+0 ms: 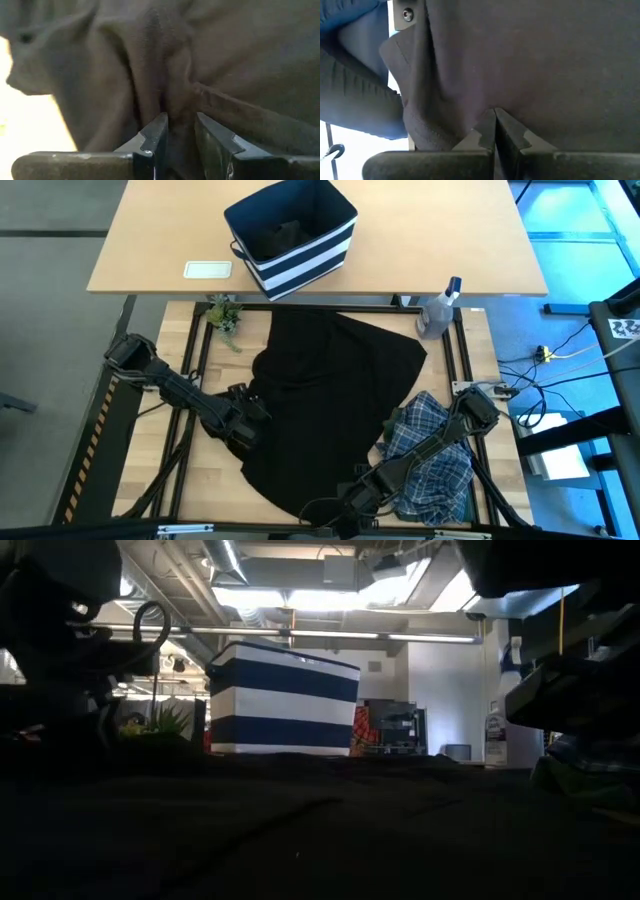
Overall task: Fold Laundry from Bin
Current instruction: Fold the black shirt
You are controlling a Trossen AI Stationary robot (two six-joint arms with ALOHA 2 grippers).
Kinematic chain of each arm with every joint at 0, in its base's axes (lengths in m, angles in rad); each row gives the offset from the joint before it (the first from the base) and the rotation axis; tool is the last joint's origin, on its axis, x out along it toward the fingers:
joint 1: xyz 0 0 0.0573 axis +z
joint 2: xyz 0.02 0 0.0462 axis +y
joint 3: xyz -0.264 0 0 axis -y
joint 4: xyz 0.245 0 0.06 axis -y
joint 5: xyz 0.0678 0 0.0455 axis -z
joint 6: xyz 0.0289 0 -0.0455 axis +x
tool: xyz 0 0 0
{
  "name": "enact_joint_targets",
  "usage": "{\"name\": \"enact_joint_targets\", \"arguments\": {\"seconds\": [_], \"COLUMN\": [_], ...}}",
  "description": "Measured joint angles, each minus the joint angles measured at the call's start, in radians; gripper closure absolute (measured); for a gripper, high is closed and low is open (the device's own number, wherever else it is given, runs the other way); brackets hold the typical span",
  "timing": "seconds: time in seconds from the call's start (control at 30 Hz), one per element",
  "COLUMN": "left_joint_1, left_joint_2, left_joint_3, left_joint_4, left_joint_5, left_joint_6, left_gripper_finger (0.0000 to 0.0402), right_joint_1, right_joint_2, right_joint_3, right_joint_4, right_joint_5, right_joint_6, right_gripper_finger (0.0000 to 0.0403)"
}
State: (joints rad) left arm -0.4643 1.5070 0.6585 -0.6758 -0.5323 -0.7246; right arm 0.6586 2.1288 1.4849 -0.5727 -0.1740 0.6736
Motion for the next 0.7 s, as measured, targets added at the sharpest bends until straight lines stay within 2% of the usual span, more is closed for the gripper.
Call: {"name": "enact_joint_targets", "arguments": {"seconds": [0.37, 0.57, 0.63, 0.7], "left_joint_1": [-0.001, 0.002, 0.002, 0.002], "left_joint_2": [-0.001, -0.003, -0.004, -0.015], "left_joint_3": [0.179, 0.234, 0.237, 0.237], "left_joint_4": [-0.553, -0.863, -0.907, -0.88], "left_joint_5": [-0.049, -0.082, -0.079, -0.085], "left_joint_6": [-0.22, -0.424, -0.478, -0.457], "left_gripper_finger": [0.0308, 0.0308, 0.0308, 0.0308], "right_joint_1": [0.002, 0.002, 0.002, 0.002], "right_joint_2": [0.001, 0.002, 0.002, 0.002], "right_joint_3": [0.0, 0.0, 0.0, 0.0], "right_joint_4": [-0.005, -0.005, -0.005, -0.005], "right_joint_5": [-0.043, -0.047, -0.047, -0.047], "right_joint_6": [0.003, 0.003, 0.003, 0.003], "right_gripper_finger": [0.0395, 0.0395, 0.0395, 0.0395]}}
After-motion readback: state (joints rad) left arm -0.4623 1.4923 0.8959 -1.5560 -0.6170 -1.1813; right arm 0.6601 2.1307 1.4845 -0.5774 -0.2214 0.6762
